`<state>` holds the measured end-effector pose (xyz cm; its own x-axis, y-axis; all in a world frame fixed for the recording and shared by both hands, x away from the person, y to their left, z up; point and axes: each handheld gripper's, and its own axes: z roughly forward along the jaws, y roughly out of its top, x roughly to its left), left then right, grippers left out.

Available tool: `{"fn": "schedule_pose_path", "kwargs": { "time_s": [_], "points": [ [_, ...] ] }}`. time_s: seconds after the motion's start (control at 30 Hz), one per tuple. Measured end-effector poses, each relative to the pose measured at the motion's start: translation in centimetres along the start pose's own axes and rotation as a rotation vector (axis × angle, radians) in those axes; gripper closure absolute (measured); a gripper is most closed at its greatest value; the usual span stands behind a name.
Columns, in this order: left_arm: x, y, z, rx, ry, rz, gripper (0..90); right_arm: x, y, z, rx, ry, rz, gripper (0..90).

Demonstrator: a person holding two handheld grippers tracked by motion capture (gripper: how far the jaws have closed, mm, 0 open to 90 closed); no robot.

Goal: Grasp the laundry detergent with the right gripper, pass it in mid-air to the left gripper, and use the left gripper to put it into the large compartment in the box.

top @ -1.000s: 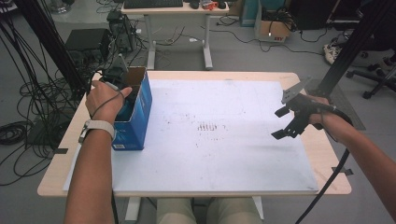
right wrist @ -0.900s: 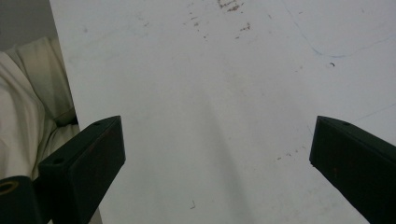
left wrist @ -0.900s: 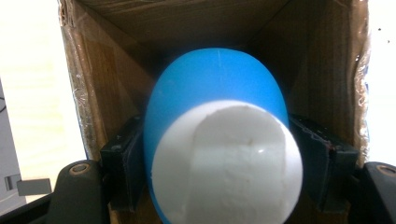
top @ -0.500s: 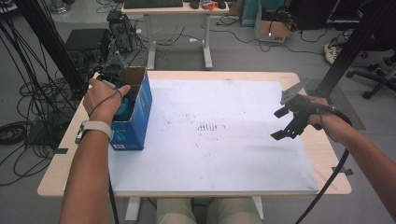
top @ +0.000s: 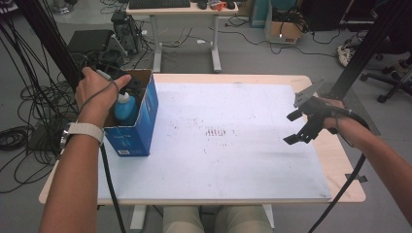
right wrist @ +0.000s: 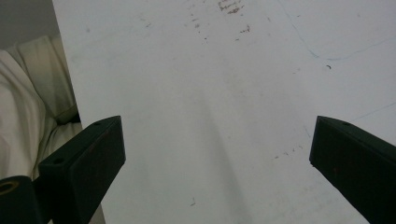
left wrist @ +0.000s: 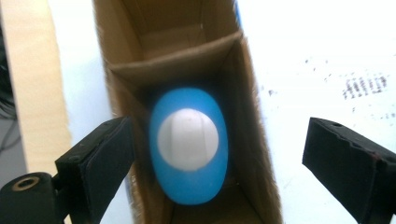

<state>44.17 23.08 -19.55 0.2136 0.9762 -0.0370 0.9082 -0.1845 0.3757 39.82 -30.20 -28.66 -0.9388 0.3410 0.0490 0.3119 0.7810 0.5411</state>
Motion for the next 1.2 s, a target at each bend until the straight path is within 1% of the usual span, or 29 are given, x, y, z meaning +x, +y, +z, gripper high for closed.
{"fn": "schedule_pose_path", "kwargs": {
  "time_s": [0.03, 0.1, 0.13, 0.2, 0.23, 0.27, 0.3, 0.37, 0.4, 0.47, 0.5, 0.57, 0.6, 0.67, 0.73, 0.8, 0.83, 0.87, 0.9, 0.93, 0.97, 1.1, 1.13, 1.17, 1.2],
  "points": [
    [-0.2, 0.0, -0.6, -0.015, -0.002, 0.003, 8.9, 0.0, 0.0, 0.0, -0.008, -0.003, 0.000, 3.5],
    [-0.5, 0.1, -1.8, -0.037, -0.008, 0.020, 8.3, 0.0, 0.0, -0.2, -0.002, -0.004, -0.001, 3.5],
    [-0.6, 0.2, -2.3, -0.043, -0.010, 0.033, 8.3, 0.1, 0.0, -0.3, -0.007, -0.008, 0.004, 3.5],
    [-1.1, 0.3, -3.2, -0.055, -0.015, 0.057, 8.2, 0.1, 0.1, -0.4, -0.004, -0.010, -0.004, 3.5],
    [-1.2, 0.3, -3.5, -0.056, -0.024, 0.065, 8.2, 0.2, 0.1, -0.5, -0.009, -0.011, 0.000, 3.5],
    [-1.5, 0.4, -3.8, -0.055, -0.031, 0.080, 8.2, 0.1, 0.2, -0.5, -0.011, -0.012, -0.010, 3.5],
    [-1.7, 0.4, -4.1, -0.051, -0.030, 0.097, 8.2, 0.1, 0.2, -0.6, 0.000, -0.013, -0.018, 3.5],
    [-2.0, 0.5, -4.6, -0.053, -0.028, 0.129, 8.3, 0.2, 0.3, -0.7, 0.001, -0.017, -0.013, 3.5],
    [-2.2, 0.5, -4.7, -0.056, -0.031, 0.134, 8.2, 0.3, 0.3, -0.8, -0.006, -0.019, -0.002, 3.5],
    [-2.6, 0.6, -5.2, -0.059, -0.038, 0.157, 8.3, 0.3, 0.4, -0.9, -0.013, -0.022, -0.011, 3.5],
    [-2.7, 0.6, -5.3, -0.059, -0.033, 0.168, 8.4, 0.4, 0.5, -1.1, -0.004, -0.023, -0.009, 3.5],
    [-3.1, 0.7, -5.7, -0.070, -0.036, 0.184, 8.4, 0.4, 0.5, -1.2, -0.003, -0.024, -0.011, 3.5],
    [-3.3, 0.8, -5.9, -0.071, -0.037, 0.192, 8.4, 0.6, 0.6, -1.3, 0.002, -0.026, 0.008, 3.5],
    [-3.8, 0.9, -6.4, -0.079, -0.039, 0.209, 8.4, 0.6, 0.7, -1.4, 0.003, -0.027, -0.001, 3.5],
    [-4.4, 1.0, -6.8, -0.082, -0.041, 0.237, 8.4, 0.5, 0.7, -1.5, 0.001, -0.027, -0.002, 3.5],
    [-5.0, 1.1, -7.2, -0.084, -0.045, 0.267, 8.4, 0.7, 0.9, -1.7, 0.023, -0.026, 0.019, 3.5],
    [-5.3, 1.1, -7.3, -0.084, -0.049, 0.284, 8.4, 0.6, 0.9, -1.7, 0.004, -0.026, -0.001, 3.4],
    [-5.6, 1.1, -7.4, -0.083, -0.058, 0.291, 8.4, 0.7, 1.0, -1.8, 0.007, -0.027, 0.004, 3.5],
    [-5.9, 1.2, -7.5, -0.081, -0.057, 0.307, 8.4, 0.8, 1.1, -1.8, 0.014, -0.025, 0.015, 3.6],
    [-6.3, 1.2, -7.5, -0.080, -0.062, 0.318, 8.4, 0.7, 1.2, -1.8, 0.000, -0.021, -0.007, 3.6],
    [-6.7, 1.3, -7.5, -0.082, -0.068, 0.331, 8.4, 0.8, 1.3, -1.9, 0.015, -0.024, 0.010, 3.5],
    [-7.9, 1.5, -7.5, -0.083, -0.087, 0.373, 8.4, 0.9, 1.6, -2.2, 0.018, -0.024, 0.002, 3.5],
    [-8.2, 1.5, -7.5, -0.085, -0.089, 0.380, 8.4, 0.6, 1.8, -2.2, 0.017, -0.024, -0.048, 3.5],
    [-8.5, 1.6, -7.5, -0.081, -0.095, 0.391, 8.4, 0.5, 1.8, -2.3, 0.029, -0.019, -0.050, 3.5],
    [-8.9, 1.6, -7.5, -0.083, -0.099, 0.401, 8.4, 0.7, 1.9, -2.4, 0.037, -0.024, -0.027, 3.5]
  ]
}}
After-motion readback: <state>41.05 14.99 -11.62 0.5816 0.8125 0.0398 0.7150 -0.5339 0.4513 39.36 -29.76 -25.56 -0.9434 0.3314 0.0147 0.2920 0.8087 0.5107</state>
